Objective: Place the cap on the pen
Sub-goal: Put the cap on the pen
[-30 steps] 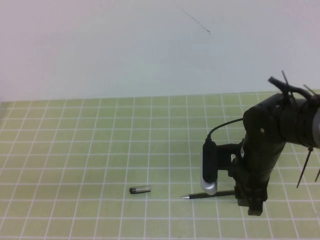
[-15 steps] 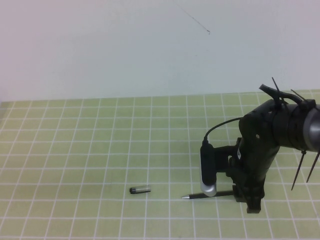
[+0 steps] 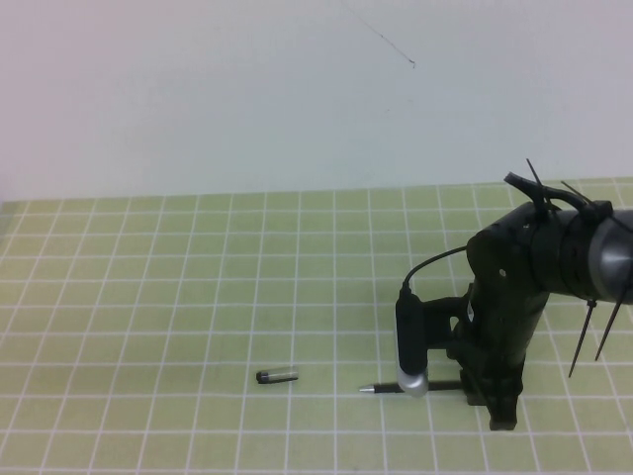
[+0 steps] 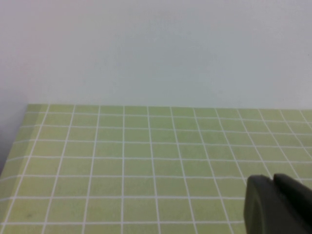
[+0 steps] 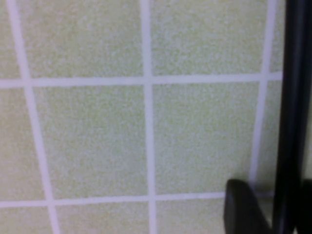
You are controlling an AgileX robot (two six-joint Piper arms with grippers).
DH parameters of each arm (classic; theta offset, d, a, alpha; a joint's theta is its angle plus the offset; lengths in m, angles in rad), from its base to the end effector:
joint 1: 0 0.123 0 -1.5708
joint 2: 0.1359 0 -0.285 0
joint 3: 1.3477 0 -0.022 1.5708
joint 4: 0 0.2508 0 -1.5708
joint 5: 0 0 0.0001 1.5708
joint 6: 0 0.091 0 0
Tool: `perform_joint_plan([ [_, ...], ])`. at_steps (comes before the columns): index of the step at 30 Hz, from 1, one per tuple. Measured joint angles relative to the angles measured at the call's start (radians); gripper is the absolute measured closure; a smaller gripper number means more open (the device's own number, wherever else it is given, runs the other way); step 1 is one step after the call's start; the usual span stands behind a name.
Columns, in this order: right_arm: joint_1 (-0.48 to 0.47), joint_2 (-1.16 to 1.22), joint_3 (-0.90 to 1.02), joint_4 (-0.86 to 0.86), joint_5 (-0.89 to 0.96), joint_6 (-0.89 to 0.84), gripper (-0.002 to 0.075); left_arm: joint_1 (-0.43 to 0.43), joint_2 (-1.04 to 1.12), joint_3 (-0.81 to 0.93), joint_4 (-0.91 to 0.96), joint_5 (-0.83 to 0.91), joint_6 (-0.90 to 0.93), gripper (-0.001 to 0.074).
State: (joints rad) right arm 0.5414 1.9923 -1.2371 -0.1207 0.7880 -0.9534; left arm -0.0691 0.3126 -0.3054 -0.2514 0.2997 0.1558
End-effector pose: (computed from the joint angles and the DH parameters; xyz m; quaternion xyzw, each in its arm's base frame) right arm 0.3227 0.1850 0.1367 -0.7067 0.7037 -0.0559 0.0468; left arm 0.0795 -0.0122 0.2695 0.0170 0.7772 -0.0768 0.6243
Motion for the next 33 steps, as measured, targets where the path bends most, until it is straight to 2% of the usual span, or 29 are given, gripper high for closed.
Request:
perform_joint_plan([
  [7,0.002,-0.004,0.002,-0.015,0.018,0.000,0.0658,0.000,0.000,0.000,0.000,-0.004,0.011,0.0735],
  [20,0.000,-0.083,0.005,-0.027,0.078,0.000,0.0668,0.000,0.000,-0.004,-0.019,0.009,0.015,0.0735],
  [24,0.000,-0.100,-0.021,0.010,0.196,0.051,0.0668,-0.007,0.050,-0.076,-0.123,0.165,0.175,0.0735],
  [28,-0.002,-0.141,-0.067,0.173,0.284,0.158,0.0668,-0.023,0.174,-0.193,-0.256,0.327,0.377,0.0735],
  [33,0.011,-0.198,-0.082,0.298,0.341,0.248,0.0668,-0.023,0.353,-0.315,-0.296,0.433,0.460,0.0735],
])
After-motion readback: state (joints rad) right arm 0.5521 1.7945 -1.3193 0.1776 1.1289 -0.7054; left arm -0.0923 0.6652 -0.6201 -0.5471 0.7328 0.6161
